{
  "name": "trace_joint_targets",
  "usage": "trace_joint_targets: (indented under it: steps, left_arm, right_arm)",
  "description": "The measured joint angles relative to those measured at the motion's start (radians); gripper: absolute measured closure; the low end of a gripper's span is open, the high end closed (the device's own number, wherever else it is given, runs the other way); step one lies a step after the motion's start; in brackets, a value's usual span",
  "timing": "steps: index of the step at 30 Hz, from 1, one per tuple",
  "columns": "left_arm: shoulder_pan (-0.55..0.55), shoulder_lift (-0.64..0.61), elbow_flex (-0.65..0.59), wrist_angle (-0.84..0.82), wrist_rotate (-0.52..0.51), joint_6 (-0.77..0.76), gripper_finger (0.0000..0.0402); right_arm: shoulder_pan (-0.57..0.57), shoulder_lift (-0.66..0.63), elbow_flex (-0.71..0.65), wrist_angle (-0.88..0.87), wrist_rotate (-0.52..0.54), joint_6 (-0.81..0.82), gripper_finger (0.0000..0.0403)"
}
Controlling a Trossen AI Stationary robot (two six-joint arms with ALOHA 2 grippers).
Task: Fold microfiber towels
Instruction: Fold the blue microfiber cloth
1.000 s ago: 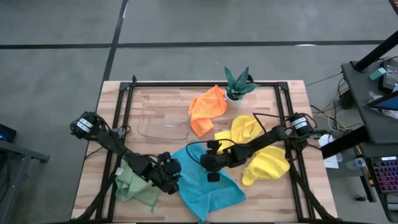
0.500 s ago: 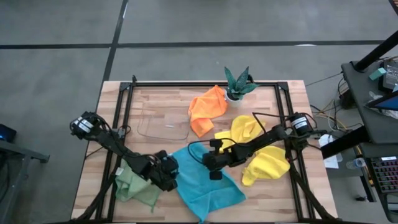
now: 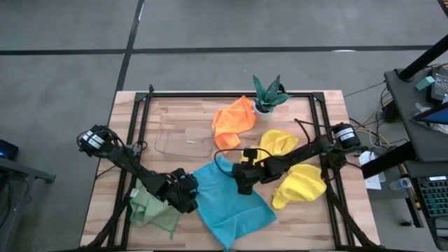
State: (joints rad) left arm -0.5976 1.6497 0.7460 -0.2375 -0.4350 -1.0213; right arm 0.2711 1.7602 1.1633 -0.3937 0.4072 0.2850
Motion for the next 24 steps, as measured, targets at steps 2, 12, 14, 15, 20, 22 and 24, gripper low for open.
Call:
trace_joint_targets:
  steps: [2, 12, 14, 15, 20, 22, 24]
  left_arm:
    - [0.000, 0.000, 0.000, -0.001, 0.002, -0.015, 0.0272]
    - [0.000, 0.001, -0.005, -0.009, 0.010, -0.018, 0.0272]
    - [0.000, 0.000, -0.005, -0.009, 0.011, -0.018, 0.0272]
    - [0.000, -0.001, -0.005, -0.010, 0.013, -0.019, 0.0272]
    - [0.000, -0.019, -0.007, -0.025, 0.040, -0.019, 0.0272]
    - [0.000, -0.030, -0.007, -0.028, 0.049, -0.019, 0.0272]
    - [0.000, -0.047, -0.010, -0.036, 0.062, -0.017, 0.0272]
  right_arm:
    - [-0.004, -0.008, 0.000, -0.019, 0.003, 0.038, 0.0364]
    - [-0.046, -0.010, -0.028, -0.085, 0.013, 0.114, 0.0283]
    - [-0.050, -0.021, -0.034, -0.084, 0.013, 0.109, 0.0278]
    - [-0.051, -0.029, -0.037, -0.086, 0.013, 0.106, 0.0278]
    - [-0.056, -0.093, -0.059, -0.128, 0.014, 0.097, 0.0279]
    - [-0.056, -0.130, -0.077, -0.129, 0.014, 0.096, 0.0280]
    - [-0.056, -0.174, -0.100, -0.131, 0.013, 0.088, 0.0280]
